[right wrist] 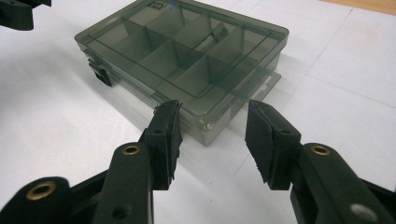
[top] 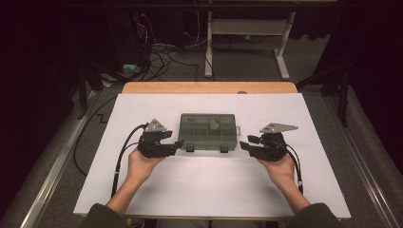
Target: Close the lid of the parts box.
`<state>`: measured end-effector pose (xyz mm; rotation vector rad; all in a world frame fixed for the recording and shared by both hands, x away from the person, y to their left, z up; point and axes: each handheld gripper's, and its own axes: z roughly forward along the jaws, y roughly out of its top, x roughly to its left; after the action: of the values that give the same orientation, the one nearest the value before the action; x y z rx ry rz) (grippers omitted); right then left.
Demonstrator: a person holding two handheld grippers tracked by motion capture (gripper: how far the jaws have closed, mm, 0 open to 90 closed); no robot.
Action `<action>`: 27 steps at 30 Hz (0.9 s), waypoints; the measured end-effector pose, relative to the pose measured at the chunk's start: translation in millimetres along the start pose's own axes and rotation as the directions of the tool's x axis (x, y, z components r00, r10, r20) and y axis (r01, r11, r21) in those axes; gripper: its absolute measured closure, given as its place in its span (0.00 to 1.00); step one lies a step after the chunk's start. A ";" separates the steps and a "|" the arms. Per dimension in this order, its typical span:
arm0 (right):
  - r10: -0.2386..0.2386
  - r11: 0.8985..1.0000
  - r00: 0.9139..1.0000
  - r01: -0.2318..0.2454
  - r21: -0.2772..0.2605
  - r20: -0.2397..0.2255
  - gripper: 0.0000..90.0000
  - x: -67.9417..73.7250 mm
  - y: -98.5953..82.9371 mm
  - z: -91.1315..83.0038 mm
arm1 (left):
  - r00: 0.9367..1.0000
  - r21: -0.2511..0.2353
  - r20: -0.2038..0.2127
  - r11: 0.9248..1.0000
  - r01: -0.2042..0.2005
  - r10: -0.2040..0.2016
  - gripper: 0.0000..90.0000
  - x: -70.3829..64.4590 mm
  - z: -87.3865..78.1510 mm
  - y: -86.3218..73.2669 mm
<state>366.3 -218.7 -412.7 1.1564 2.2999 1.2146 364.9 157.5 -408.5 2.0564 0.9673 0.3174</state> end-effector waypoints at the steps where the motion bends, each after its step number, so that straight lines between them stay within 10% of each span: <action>1: 0.003 1.000 1.000 -0.003 -0.001 -0.001 0.61 0.1 -0.7 -1.0 | 1.000 -0.008 0.003 1.000 0.001 -0.001 0.44 -0.2 -1.3 -1.6; 27: 0.002 0.999 1.000 -0.001 -0.043 0.022 0.56 -5.9 -22.9 -20.8 | 0.999 -0.040 -0.038 0.999 -0.008 0.007 0.42 -0.5 -16.4 -27.9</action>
<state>346.2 -242.1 -419.1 1.1511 2.2460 1.2390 341.3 176.8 -419.6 2.0245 0.9687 0.3777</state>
